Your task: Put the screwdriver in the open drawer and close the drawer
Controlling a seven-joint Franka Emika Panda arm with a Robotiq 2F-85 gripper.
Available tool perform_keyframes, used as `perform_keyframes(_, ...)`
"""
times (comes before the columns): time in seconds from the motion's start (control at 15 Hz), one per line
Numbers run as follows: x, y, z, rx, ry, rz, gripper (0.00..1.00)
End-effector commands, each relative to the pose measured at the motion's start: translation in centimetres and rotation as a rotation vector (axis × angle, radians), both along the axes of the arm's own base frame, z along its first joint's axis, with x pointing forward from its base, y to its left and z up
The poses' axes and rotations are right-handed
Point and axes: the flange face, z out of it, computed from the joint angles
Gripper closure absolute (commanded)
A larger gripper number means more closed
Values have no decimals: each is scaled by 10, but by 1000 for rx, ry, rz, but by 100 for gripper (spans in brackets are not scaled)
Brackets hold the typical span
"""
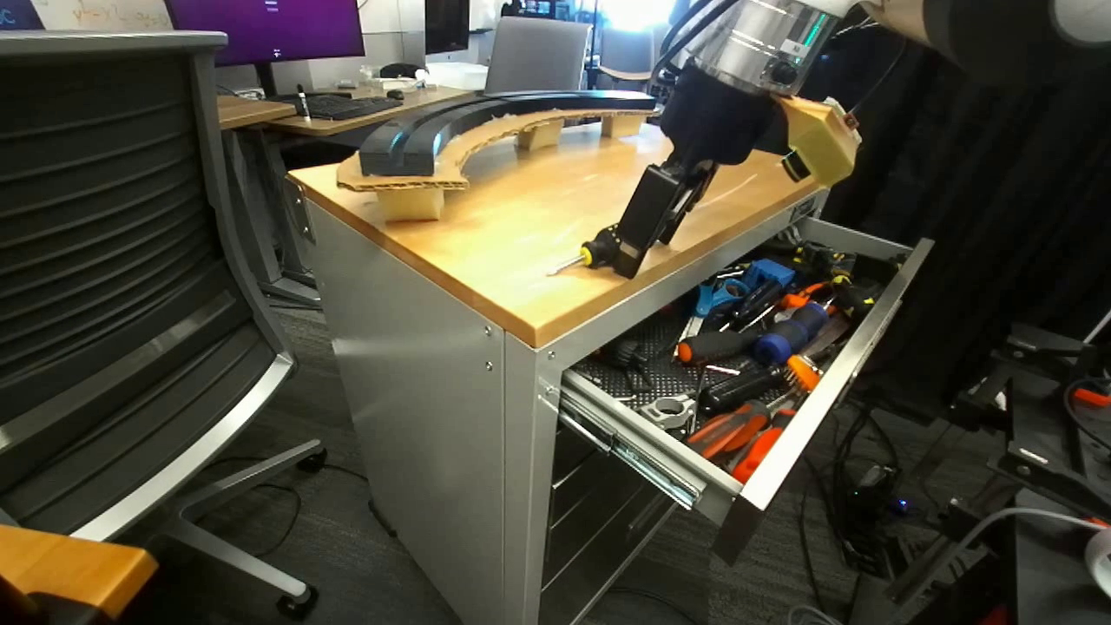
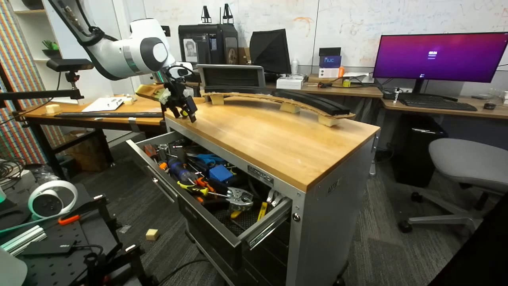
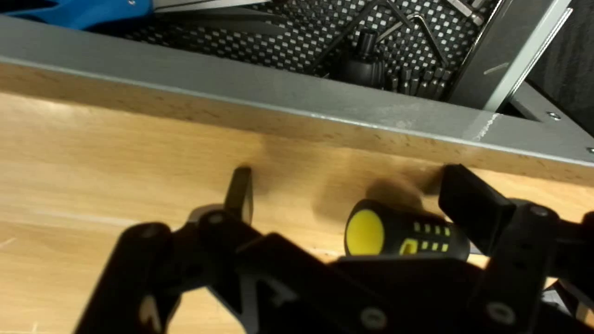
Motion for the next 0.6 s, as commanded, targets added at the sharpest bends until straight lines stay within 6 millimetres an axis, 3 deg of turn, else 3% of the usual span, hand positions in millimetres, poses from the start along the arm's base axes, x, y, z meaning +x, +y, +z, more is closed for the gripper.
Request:
perform_keyframes(0.0, 9, 4, 1, 13, -10, -1, 1)
perform_keyframes(0.27, 9, 14, 8, 40, -54, 22, 13)
perform_keyframes(0.33, 9, 16, 8, 46, -59, 23, 3)
perform_keyframes(0.53, 10, 16, 13, 58, -86, 28, 0)
